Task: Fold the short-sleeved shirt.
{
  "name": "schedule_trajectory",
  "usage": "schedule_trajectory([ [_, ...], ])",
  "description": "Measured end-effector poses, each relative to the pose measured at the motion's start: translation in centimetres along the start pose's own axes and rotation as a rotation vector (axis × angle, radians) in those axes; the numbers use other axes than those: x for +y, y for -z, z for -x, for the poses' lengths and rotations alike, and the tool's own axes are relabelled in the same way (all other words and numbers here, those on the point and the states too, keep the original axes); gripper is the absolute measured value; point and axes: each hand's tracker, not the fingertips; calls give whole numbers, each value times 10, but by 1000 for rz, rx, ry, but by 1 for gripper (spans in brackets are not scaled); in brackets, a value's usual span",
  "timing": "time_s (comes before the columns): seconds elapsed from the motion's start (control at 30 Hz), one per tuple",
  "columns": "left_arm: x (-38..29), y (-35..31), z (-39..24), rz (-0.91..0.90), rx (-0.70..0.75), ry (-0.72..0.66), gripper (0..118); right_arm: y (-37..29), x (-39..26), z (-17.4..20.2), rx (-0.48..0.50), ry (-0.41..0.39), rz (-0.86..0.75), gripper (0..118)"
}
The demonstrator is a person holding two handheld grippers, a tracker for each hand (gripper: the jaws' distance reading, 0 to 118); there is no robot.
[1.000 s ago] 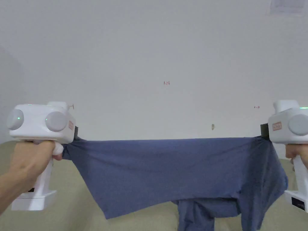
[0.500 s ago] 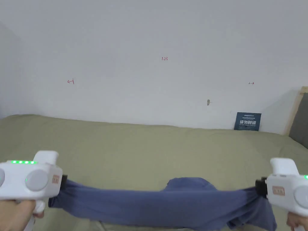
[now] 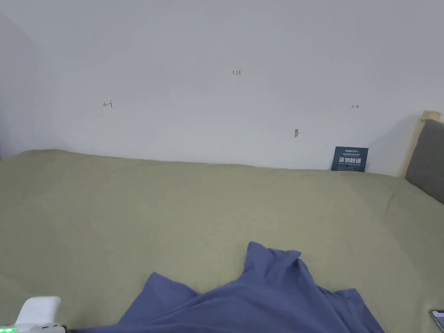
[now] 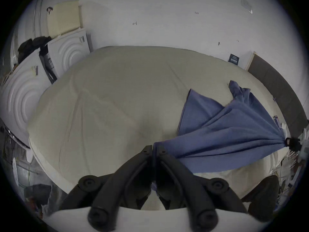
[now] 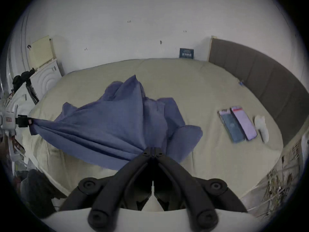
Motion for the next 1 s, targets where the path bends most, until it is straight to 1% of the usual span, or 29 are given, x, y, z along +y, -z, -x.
schedule_trajectory([
  [0.07, -13, -1, 2, 17, -3, -11, 3, -1, -10, 1, 0, -2, 18, 0],
  [0.2, -30, 6, 4, 51, -10, -20, 3, 6, -20, 3, -3, 16, 38, 0],
  [0.27, -33, 10, 5, 56, -15, -22, 5, 9, -21, 3, -6, 31, 41, 0],
  [0.3, -34, 11, 4, 58, -16, -22, 9, 9, -21, 3, -6, 44, 39, 0],
  [0.33, -34, 11, 5, 56, -16, -24, 24, 10, -21, 4, -2, 49, 39, 7],
  [0.37, -34, 10, 6, 48, -22, -31, 32, 10, -21, 4, 1, 52, 37, 21],
  [0.4, -34, 8, 8, 33, -34, -37, 42, 9, -21, 6, -5, 59, 30, 33],
  [0.43, -34, 5, 8, 14, -48, -47, 42, 7, -20, 6, -5, 68, 25, 33],
  [0.47, -33, 3, 9, 15, -67, -56, 89, 6, -19, 7, -1, 78, 22, 91],
  [0.5, -32, -1, 9, 18, -46, -62, 110, 6, -18, 9, -1, 90, 29, 118],
  [0.53, -32, -8, 10, -15, -34, -76, 112, -1, -20, 11, 3, 121, -15, 113],
  [0.57, -30, -16, 11, -42, -30, -83, 112, -6, -13, 16, 17, 128, -78, 110],
  [0.6, -29, -22, 12, -57, -27, -87, 112, -9, -9, 18, 10, 119, -50, 110],
  [0.67, -27, -36, 12, -91, -17, -89, 111, -16, -3, 28, 5, 123, -98, 110],
  [0.7, -26, -43, 11, -111, -10, -100, 111, -21, 0, 34, 5, 114, -109, 107],
  [0.73, -27, -52, 12, -130, -13, -107, 107, -28, 1, 40, 2, 101, -132, 96],
  [0.77, -28, -57, 12, -138, -13, -107, 89, -33, 1, 46, -12, 88, -158, 58],
  [0.8, -31, -63, 13, -144, -15, -103, 59, -41, 1, 54, -2, 68, -184, 16],
  [0.83, -33, -63, 14, -148, -19, -98, 16, -45, -1, 60, 5, 62, -197, 0],
  [0.87, -36, -62, 15, -142, -21, -98, 0, -46, -4, 69, -17, 55, -218, 0],
  [0.9, -41, -62, 15, -142, -21, -103, 0, -49, -7, 74, -12, 44, -219, 0],
  [0.93, -46, -63, 19, -119, -34, -107, 0, -51, -9, 81, 34, 13, -203, 0],
  [1.0, -51, -61, 23, -79, -30, -111, 0, -53, -10, 93, 22, 11, -198, 0],
])
